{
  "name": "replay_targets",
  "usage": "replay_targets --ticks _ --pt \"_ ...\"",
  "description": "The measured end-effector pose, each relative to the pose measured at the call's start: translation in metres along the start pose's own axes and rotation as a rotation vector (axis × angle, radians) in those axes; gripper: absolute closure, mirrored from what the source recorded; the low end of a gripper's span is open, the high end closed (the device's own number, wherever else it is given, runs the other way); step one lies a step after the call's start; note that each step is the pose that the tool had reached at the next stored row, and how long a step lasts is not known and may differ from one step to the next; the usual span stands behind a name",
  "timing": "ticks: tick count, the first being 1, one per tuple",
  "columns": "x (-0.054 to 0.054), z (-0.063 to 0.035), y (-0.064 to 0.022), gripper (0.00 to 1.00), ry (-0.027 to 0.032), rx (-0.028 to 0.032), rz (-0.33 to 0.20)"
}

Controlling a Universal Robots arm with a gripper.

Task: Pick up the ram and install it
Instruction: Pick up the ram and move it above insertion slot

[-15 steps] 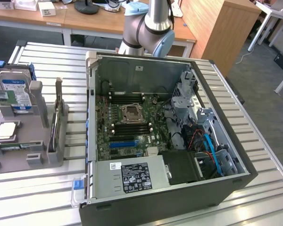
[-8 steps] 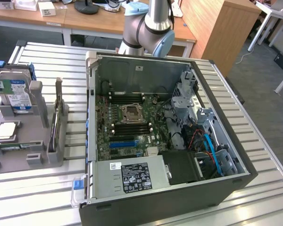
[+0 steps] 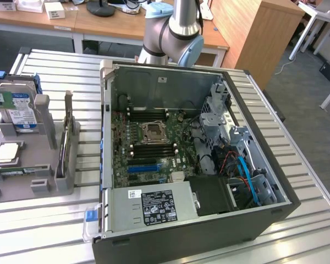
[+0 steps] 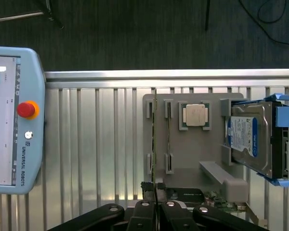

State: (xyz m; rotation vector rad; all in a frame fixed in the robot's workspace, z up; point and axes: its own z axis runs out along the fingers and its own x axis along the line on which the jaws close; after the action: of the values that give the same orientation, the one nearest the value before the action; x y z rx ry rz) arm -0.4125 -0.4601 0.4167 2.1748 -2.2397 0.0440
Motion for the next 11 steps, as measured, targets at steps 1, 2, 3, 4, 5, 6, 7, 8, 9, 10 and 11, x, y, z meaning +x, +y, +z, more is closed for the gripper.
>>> replay_targets --ticks 1,2,3,4,5,6,7,8,9,10,11 --pt "0.000 0.0000 -0.0011 0.88 0.0000 -0.0001 0.000" --pt "0.000 0.0001 -0.0028 0.88 0.0000 0.0000 0.000" --pt "0.000 0.0001 -0.0046 0.88 -0.0001 0.0001 0.000" --pt "0.000 0.0001 -0.0069 0.88 -0.0001 0.0001 0.000" --pt "0.000 0.0002 -0.0092 0.88 -0.0001 0.0001 0.000" --pt "0.000 0.0003 -0.0119 0.88 -0.0003 0.0003 0.000" --pt "-0.001 0.0002 -0.0150 0.88 -0.0001 0.0001 0.000" --pt "-0.001 0.0002 -0.0183 0.88 -0.0001 0.0001 0.000" --pt "-0.001 0.0002 -0.0217 0.88 -0.0001 0.0001 0.000" --pt "-0.001 0.0003 -0.0253 0.88 -0.0001 0.0002 0.000" --pt "-0.001 0.0004 -0.0289 0.88 -0.0002 0.0002 0.000"
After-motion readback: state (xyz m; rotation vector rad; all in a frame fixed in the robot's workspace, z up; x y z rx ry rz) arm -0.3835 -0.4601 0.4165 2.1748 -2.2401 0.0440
